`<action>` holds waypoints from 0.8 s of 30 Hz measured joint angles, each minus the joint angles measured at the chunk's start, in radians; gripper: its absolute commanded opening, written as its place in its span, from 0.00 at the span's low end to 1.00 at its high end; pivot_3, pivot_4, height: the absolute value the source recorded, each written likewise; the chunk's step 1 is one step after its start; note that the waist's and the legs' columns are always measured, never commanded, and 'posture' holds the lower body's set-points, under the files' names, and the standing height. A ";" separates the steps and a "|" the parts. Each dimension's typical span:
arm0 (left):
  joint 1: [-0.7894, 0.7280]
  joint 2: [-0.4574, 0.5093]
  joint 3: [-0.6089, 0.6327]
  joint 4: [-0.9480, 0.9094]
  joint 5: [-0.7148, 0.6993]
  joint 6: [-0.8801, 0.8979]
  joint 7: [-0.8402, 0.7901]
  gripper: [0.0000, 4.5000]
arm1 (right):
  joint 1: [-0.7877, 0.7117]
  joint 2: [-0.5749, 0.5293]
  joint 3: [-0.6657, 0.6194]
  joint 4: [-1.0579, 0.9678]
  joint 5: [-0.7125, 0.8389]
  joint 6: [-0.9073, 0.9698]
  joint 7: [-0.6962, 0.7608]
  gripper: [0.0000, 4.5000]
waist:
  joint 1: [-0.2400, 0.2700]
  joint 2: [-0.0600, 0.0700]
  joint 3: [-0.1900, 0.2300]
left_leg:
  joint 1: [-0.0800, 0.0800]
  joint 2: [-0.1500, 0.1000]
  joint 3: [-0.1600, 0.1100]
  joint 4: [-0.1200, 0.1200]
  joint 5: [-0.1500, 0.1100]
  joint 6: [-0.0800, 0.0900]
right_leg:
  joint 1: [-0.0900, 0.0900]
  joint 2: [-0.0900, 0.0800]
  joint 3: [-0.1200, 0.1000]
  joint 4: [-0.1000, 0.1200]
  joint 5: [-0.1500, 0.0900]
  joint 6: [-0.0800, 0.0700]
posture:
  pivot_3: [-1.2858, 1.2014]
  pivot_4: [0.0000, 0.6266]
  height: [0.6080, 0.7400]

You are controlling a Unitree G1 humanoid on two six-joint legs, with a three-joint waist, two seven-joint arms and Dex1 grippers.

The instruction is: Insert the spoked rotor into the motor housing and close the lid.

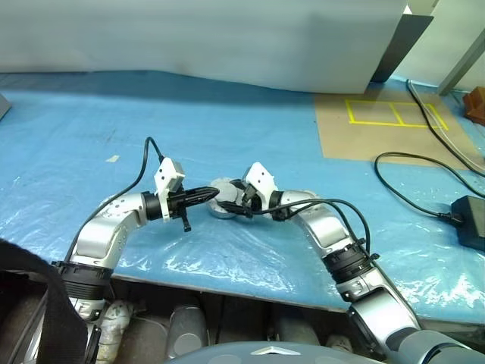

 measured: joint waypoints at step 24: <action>-0.052 -0.082 -0.059 0.238 0.207 -0.221 0.107 0.00 | 0.001 -0.049 0.047 0.047 -0.038 -0.134 0.027 0.66 | 0.004 0.001 -0.016 | 0.004 -0.001 0.000 -0.008 -0.002 0.003 | 0.003 -0.001 0.002 -0.010 0.000 0.003 | 0.52 0.24 1.00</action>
